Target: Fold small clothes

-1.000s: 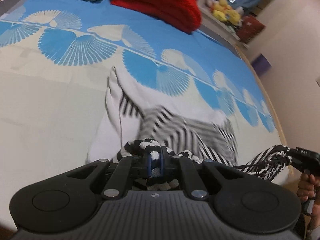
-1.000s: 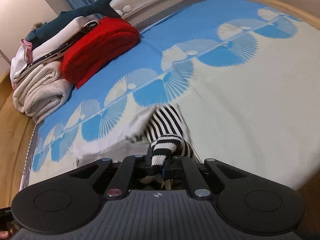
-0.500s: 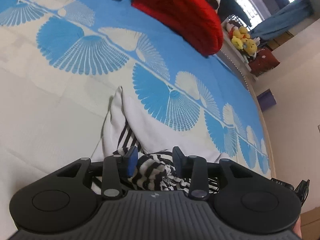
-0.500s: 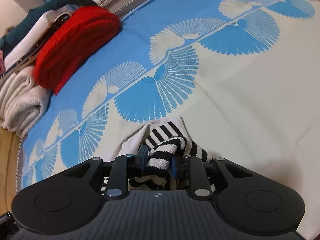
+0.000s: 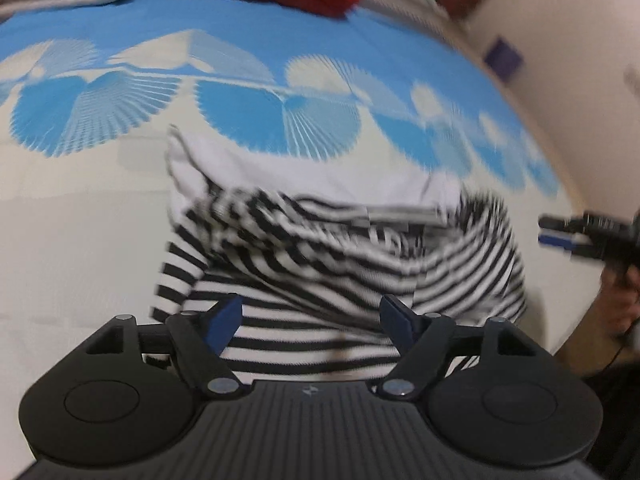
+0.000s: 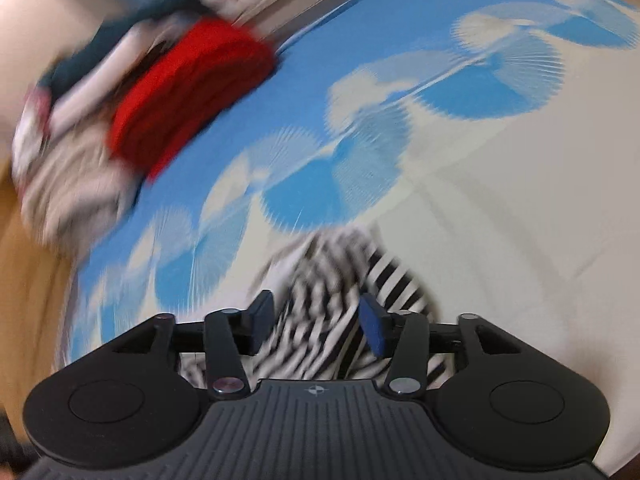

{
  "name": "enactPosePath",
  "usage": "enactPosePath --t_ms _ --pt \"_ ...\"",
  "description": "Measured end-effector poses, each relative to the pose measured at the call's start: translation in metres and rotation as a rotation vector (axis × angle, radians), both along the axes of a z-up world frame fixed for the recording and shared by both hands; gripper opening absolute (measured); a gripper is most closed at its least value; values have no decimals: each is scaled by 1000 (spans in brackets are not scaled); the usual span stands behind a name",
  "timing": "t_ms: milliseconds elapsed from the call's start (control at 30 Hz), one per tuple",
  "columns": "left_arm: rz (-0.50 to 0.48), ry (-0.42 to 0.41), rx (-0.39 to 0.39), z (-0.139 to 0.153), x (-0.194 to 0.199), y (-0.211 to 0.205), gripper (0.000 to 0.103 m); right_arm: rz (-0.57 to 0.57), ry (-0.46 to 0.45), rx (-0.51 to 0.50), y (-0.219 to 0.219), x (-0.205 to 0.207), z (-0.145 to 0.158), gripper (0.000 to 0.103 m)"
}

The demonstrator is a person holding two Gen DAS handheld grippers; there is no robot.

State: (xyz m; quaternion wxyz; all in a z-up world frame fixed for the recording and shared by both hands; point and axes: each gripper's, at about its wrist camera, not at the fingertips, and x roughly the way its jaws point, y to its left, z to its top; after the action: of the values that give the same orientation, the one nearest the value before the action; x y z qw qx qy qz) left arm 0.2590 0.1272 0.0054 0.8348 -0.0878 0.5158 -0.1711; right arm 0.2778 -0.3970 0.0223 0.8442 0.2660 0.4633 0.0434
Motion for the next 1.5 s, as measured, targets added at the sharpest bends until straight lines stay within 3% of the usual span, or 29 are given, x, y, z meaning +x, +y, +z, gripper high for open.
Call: enactPosePath --t_ms 100,233,267,300,367,400,500,633,700,767,800,833,900,967,1000,1033,1067,1100,1133,1200,1333,1467,1500 --pt "-54 -2 42 -12 3 -25 80 149 54 -77 33 4 -11 56" --pt "-76 -25 88 -27 10 -48 79 238 150 -188 66 12 -37 55" --pt "-69 -37 94 -30 12 -51 68 248 166 -211 71 13 -42 54" --pt "-60 -33 103 -34 16 -53 35 248 168 -235 74 14 -45 51" --pt "-39 -8 76 -38 27 -54 1 228 149 -273 78 18 -47 23" --pt "-19 -32 57 -36 31 -52 1 213 132 -268 78 21 -44 3" --pt "65 -151 52 -18 45 -40 1 141 20 -199 72 27 -29 1" --pt "253 -266 -41 -2 66 -10 1 39 -182 -127 60 33 -4 1" --pt "294 -263 -51 -5 77 -5 1 -9 -258 -120 57 40 2 0" --pt "270 -175 -67 -19 91 -8 6 -62 -310 -145 57 49 6 0" --pt "234 -105 -59 -29 99 -12 15 -72 -309 -158 58 55 5 0" --pt "202 -50 -33 -37 105 -14 18 -68 -285 -191 61 63 0 0" --pt "215 -46 20 -37 107 -8 22 -34 -208 -217 63 77 -13 3" --pt "252 -79 -49 -27 105 10 33 -36 -164 -159 56 84 -19 3" --pt "278 -101 -88 -20 103 21 43 -27 -155 -135 52 87 -19 10" --pt "306 -120 -107 -16 102 32 48 -10 -149 -117 49 89 -19 25" --pt "331 -132 -108 -14 102 40 55 15 -141 -109 47 89 -20 34" --pt "354 -134 -100 -15 102 48 58 46 -130 -108 46 89 -22 48" --pt "374 -120 -91 -19 104 56 59 88 -110 -115 48 89 -26 54" --pt "390 -65 -81 -29 108 64 60 202 -38 -166 61 87 -37 54" --pt "305 -10 -21 -44 112 55 71 425 45 -425 94 75 -62 54" --pt "217 -19 66 -58 116 36 72 453 6 -507 104 68 -59 50" --pt "207 -23 83 -61 115 31 72 445 -2 -504 105 69 -58 41"
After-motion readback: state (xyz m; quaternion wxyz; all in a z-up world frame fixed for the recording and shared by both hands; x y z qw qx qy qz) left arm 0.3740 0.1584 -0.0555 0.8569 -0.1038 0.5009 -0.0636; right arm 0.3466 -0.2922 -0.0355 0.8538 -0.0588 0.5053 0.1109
